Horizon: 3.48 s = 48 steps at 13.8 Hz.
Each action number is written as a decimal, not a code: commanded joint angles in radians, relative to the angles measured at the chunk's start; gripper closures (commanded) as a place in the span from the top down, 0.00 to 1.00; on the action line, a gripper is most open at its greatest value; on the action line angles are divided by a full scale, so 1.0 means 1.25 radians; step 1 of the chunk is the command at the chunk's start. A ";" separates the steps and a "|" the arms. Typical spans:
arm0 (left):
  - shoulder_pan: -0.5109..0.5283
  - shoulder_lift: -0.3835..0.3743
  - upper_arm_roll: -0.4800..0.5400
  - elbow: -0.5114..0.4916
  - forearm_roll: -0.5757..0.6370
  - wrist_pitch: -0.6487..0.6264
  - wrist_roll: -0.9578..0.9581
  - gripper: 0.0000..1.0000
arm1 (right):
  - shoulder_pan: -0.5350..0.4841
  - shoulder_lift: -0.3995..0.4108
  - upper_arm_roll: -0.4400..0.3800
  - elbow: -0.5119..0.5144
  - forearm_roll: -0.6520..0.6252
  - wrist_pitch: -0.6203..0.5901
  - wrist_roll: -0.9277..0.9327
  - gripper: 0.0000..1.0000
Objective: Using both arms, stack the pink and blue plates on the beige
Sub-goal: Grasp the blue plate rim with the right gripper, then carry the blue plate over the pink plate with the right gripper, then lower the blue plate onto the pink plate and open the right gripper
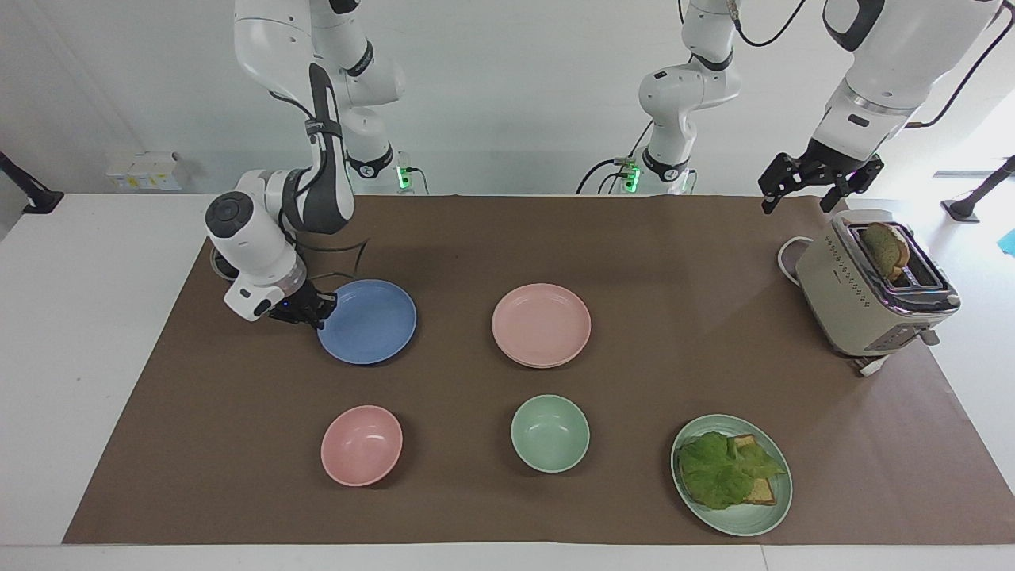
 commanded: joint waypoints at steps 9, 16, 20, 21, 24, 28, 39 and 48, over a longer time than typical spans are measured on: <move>0.008 -0.003 -0.004 0.008 -0.008 -0.007 0.011 1.00 | 0.002 -0.070 0.061 0.122 0.015 -0.181 0.122 0.00; 0.008 -0.003 -0.004 0.008 -0.008 -0.007 0.012 1.00 | 0.034 -0.076 0.155 0.120 0.015 -0.168 0.320 0.00; 0.008 -0.003 -0.004 0.007 -0.008 -0.007 0.012 1.00 | 0.149 -0.066 0.155 0.111 0.015 -0.109 0.492 0.00; 0.008 -0.003 -0.004 0.008 -0.008 -0.007 0.011 1.00 | 0.173 -0.060 0.155 0.108 0.015 -0.086 0.537 0.00; 0.008 -0.003 -0.004 0.008 -0.008 -0.007 0.012 1.00 | 0.239 -0.037 0.156 0.106 0.015 -0.037 0.630 0.00; 0.008 -0.003 -0.004 0.007 -0.008 -0.007 0.012 1.00 | 0.290 0.016 0.159 0.109 0.097 0.073 0.652 0.00; 0.008 -0.003 -0.004 0.007 -0.008 -0.007 0.012 1.00 | 0.298 0.068 0.159 0.087 0.097 0.119 0.601 0.00; 0.008 -0.003 -0.004 0.008 -0.008 -0.007 0.012 1.00 | 0.273 0.034 0.150 0.103 0.043 0.099 0.570 1.00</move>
